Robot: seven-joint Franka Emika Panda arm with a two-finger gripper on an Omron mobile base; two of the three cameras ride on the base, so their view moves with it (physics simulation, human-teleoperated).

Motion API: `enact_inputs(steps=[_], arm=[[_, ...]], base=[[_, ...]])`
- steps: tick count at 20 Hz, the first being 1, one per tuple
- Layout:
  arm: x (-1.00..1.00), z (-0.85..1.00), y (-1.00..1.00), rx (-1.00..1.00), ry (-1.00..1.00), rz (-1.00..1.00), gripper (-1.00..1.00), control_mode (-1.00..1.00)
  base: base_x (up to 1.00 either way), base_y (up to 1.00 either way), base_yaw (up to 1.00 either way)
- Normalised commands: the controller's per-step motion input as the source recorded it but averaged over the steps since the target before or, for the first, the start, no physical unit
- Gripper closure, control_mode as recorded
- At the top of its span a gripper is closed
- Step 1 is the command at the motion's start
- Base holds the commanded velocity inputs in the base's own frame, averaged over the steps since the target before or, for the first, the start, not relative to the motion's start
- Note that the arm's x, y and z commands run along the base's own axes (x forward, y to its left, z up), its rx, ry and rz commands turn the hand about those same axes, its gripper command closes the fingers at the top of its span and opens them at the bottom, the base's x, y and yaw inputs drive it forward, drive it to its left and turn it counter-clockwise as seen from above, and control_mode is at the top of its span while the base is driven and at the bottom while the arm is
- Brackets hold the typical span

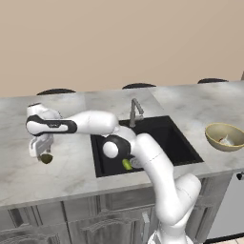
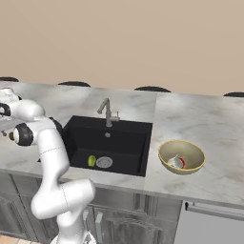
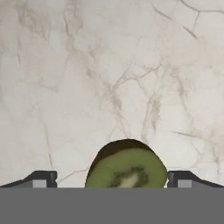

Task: There is a mixed pile of frozen fruits and vegetables on the counter. Locate all the frozen vegetables and place the items in a bowl on the counter. Take all the frozen fruits and defrost them in a running sink.

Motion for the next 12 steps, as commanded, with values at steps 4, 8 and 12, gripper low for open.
enact_inputs(steps=[4,8,12], arm=[[-0.14,-0.30,-0.02,0.00,0.05,0.01,-1.00,-1.00],[-0.14,-0.31,-0.03,0.00,0.03,0.00,-1.00,-1.00],[0.00,-0.14,-0.01,0.00,0.00,0.00,1.00,-1.00]], base=[[0.00,0.00,0.00],[0.00,0.00,0.00],[0.00,0.00,0.00]])
